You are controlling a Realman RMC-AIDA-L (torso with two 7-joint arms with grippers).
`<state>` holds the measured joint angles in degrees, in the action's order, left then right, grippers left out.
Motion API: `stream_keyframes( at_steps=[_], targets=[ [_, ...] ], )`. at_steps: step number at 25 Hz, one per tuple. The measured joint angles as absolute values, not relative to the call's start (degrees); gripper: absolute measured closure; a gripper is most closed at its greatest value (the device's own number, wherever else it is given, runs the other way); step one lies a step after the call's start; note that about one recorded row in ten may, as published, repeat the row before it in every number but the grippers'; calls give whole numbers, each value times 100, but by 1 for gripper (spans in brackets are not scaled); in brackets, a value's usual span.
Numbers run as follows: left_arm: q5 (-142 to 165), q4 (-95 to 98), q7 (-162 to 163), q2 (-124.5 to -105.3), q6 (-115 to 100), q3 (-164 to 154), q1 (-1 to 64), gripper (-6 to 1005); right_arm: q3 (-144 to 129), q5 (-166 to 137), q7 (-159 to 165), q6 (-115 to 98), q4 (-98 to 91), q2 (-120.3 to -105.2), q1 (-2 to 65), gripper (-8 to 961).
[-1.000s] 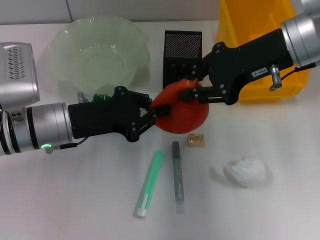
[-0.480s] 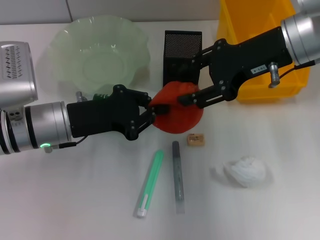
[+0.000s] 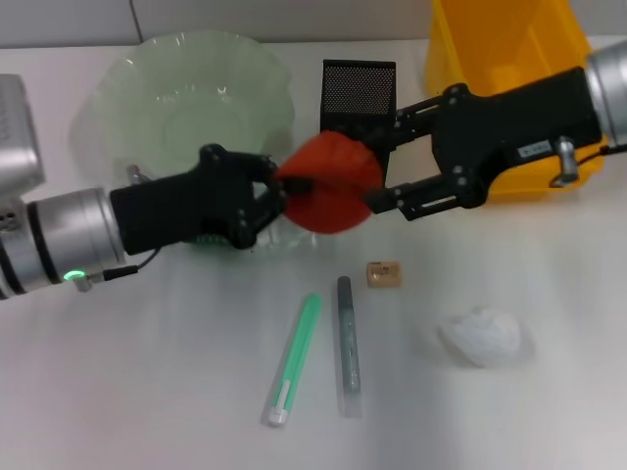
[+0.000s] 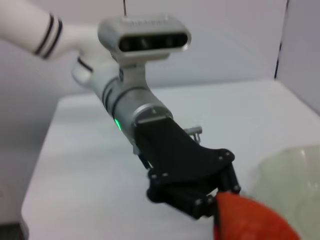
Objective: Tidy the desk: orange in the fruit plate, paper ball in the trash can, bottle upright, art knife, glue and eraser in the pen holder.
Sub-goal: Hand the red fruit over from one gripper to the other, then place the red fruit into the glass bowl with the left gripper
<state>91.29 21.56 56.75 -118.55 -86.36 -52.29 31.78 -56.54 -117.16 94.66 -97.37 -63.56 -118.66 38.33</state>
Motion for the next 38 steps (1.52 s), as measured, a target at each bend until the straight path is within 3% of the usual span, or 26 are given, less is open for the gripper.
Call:
stream_keyframes(
  at_steps=[7,14,21,27,38],
  targets=[
    [8503,2200,5722,-11828,-8662,-5211,2956,927,-5111,-10630,8474,-9483,-5802,-11908,2868,311],
    [8416,2016,5722,-11853,-8590,-4552,2926,924,-4467,-9940,7221,-9419,-4362,-11905,2529,255],
    [8407,1553,5722,-11874,-8004,-3925,3173,921,-4360,-9785,6488,-9284,-3580,-11927,2380,127],
    [8391,1195,5650,-11905,-6797,-3547,3585,918,-4251,-9666,5995,-9096,-3061,-11925,2341,131],
    [7869,1052,5409,-11917,-6193,-3529,3639,913,-4102,-9648,5546,-8850,-2623,-11929,2246,131]
  ],
)
